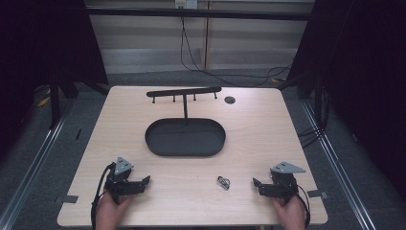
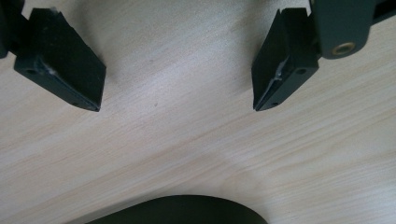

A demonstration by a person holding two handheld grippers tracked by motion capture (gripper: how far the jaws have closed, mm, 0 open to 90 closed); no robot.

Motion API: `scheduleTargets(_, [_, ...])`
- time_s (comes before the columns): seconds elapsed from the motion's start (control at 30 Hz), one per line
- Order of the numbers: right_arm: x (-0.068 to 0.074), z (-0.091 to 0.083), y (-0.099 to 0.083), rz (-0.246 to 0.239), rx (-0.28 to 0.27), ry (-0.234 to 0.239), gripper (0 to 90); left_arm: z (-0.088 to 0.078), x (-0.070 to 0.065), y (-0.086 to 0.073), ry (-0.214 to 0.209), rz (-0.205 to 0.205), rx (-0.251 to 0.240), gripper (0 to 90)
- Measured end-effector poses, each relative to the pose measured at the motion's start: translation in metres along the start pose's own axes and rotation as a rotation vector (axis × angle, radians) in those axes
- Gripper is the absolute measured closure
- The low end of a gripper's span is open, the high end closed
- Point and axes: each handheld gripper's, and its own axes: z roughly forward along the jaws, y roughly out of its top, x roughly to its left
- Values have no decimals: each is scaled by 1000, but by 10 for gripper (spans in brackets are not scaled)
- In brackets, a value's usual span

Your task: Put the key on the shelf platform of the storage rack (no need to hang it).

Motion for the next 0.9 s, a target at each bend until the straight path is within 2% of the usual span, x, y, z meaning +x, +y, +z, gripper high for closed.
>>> scheduleTargets(0.33, [1,-1,0,-4,-3,5,203,0,0,0,0,-4,-3,175])
scheduleTargets(0.5, [2,-2,1,-12,8,19,229,0,0,0,0,-4,-2,175])
scheduleTargets(0.53, [4,-3,3,-18,27,30,270,0,0,0,0,-4,-3,175])
scheduleTargets(0.57, [4,-3,3,-18,27,30,270,0,0,0,0,-4,-3,175])
scheduleTargets(0.6, [8,-5,6,-17,41,74,307,0,0,0,0,-4,-2,175])
scheduleTargets(0.7, [13,-7,9,-27,42,100,308,0,0,0,1,-3,-2,175])
scheduleTargets(0.73, [19,-10,13,-31,42,140,322,0,0,0,1,-4,-2,175])
scheduleTargets(0.77, [19,-10,13,-31,42,140,322,0,0,0,1,-4,-2,175])
scheduleTargets(0.8, [26,-12,16,-47,44,169,333,0,0,0,1,-4,-2,175])
scheduleTargets(0.83, [26,-12,16,-47,44,169,333,0,0,0,1,-4,-3,175])
scheduleTargets(0.87, [33,-11,19,-69,51,203,365,0,0,0,0,-4,-2,175])
scheduleTargets(0.9, [33,-11,19,-69,51,203,365,0,0,0,0,-4,-2,175])
